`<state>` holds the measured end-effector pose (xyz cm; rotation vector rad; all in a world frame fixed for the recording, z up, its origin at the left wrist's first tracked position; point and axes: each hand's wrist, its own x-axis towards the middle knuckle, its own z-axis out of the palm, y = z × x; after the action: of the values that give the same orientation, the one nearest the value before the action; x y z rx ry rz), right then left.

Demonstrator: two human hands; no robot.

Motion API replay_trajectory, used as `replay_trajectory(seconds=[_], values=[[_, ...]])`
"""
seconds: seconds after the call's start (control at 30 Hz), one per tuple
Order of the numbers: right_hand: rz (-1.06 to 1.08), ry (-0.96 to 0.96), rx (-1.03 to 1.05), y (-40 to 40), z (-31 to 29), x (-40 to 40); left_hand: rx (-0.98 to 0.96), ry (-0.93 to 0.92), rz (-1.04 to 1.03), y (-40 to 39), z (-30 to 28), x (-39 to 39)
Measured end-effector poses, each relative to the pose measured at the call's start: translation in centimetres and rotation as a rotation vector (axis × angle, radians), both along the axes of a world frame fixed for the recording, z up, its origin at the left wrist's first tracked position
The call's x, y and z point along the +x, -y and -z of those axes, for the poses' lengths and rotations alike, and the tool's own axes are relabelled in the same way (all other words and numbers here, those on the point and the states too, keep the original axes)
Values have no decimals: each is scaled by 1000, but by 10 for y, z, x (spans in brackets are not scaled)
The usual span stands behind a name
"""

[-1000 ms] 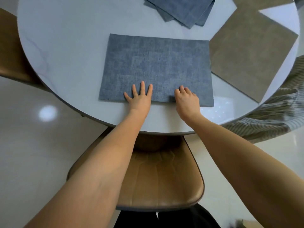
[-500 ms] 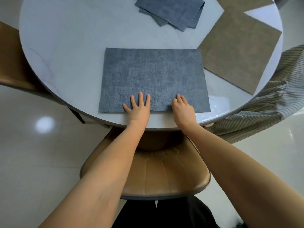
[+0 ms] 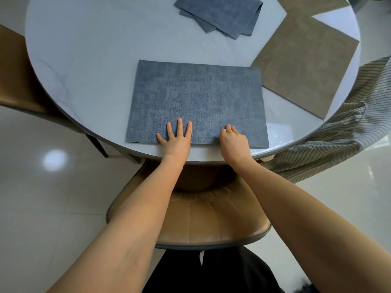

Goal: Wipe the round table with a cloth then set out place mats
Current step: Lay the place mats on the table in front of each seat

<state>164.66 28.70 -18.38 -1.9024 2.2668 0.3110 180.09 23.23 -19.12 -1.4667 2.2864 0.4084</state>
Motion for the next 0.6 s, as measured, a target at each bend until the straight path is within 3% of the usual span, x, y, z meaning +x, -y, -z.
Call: replay_trajectory(seconds=[0.6], values=[[-35,-63,-3,-5,-4,6,-17,14,45,-1,-2,6]])
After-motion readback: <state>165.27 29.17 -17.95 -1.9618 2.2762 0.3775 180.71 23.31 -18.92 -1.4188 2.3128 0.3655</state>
